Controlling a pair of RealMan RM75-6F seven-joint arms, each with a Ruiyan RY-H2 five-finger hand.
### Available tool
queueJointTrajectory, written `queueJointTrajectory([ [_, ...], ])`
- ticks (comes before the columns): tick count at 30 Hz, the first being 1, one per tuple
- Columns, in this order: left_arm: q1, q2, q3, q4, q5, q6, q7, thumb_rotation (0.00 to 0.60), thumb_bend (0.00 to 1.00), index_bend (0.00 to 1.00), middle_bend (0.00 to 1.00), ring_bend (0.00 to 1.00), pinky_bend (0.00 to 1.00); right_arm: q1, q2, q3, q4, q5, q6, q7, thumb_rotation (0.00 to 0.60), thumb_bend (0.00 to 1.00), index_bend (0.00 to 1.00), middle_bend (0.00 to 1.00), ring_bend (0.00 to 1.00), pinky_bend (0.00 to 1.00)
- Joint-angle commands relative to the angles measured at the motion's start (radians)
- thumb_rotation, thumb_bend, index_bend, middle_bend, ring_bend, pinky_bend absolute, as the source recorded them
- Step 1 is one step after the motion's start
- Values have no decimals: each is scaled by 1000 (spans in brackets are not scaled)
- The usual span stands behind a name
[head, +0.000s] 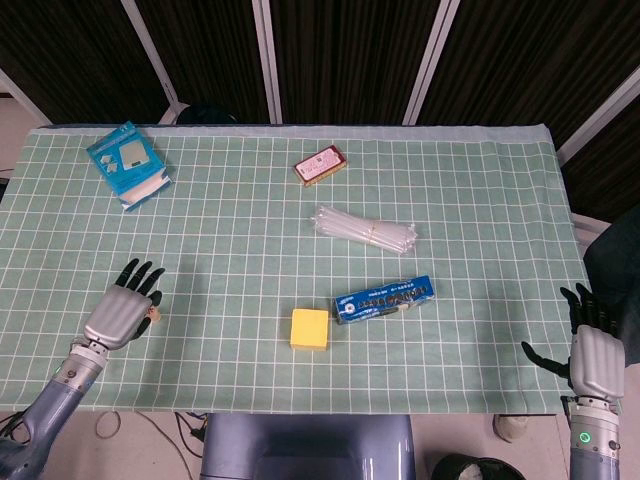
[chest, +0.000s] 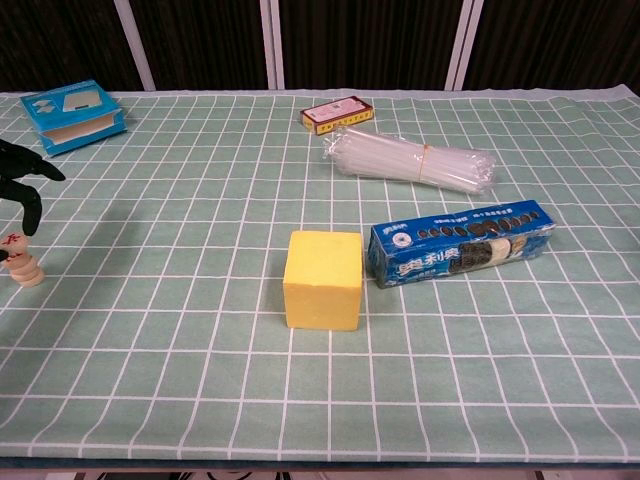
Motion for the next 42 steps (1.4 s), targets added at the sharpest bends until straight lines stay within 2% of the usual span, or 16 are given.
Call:
queueJointTrajectory([
  [1,2,-4,-1,6,-3,-1,4,600,338,489,107,0,18,0,0,0,0,1,-1,0,600,266,118,50,0,0],
  [42,15,-22,-4,23,-16,-3,53,600,337,405,101,0,18,1,2,1,-4,8,-4,-3,600,267,118,49,0,0],
])
